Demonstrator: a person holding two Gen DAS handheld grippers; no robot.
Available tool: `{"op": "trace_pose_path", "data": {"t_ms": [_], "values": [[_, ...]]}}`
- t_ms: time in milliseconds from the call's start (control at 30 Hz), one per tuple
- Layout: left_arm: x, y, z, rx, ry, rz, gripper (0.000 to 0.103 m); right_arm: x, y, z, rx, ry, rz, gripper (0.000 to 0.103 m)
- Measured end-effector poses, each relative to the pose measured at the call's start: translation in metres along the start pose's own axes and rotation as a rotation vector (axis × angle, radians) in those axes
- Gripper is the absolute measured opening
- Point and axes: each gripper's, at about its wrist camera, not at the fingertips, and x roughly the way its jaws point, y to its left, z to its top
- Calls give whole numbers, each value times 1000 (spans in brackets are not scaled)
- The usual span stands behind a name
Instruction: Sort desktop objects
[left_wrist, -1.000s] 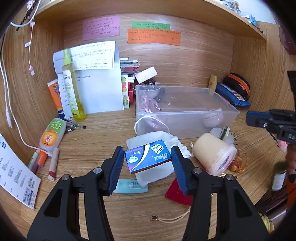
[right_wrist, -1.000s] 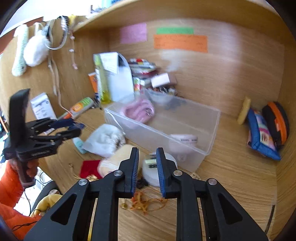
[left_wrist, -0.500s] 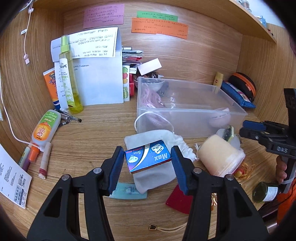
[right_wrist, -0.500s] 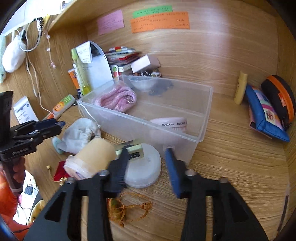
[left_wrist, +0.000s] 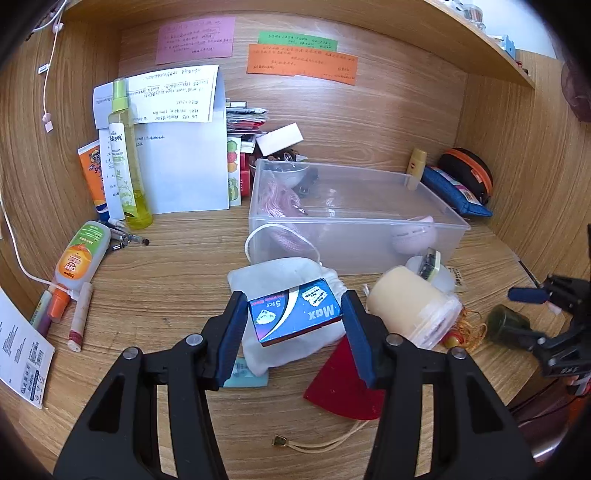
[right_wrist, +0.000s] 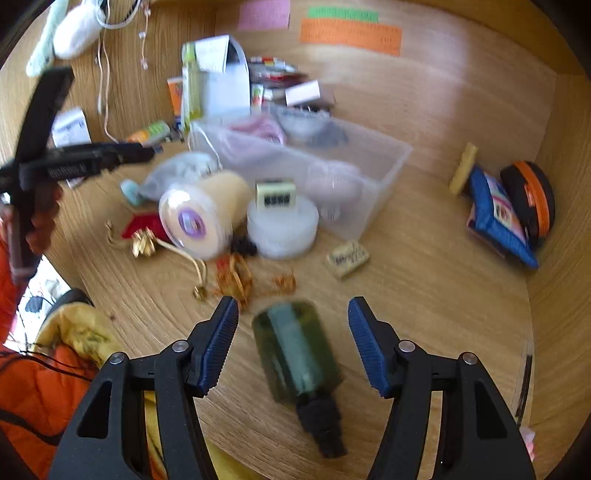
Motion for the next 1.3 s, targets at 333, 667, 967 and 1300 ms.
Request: {"op": "trace_pose_path", "data": {"t_ms": [333,667,967,1300], "values": [[-10,-2,4,6,-27,2,52,16,-24,3,83,21,-9,38],[-1,-11,39,33,-76,-29,52,-7,-42,66,146,-130,9,38],[27,-12,74,52,-76,-28,52,18,-44,125,151,-165,56,38],[59,-10,112,46,-76,-48,52,58,-53,167,190,-137,87,38]]}}
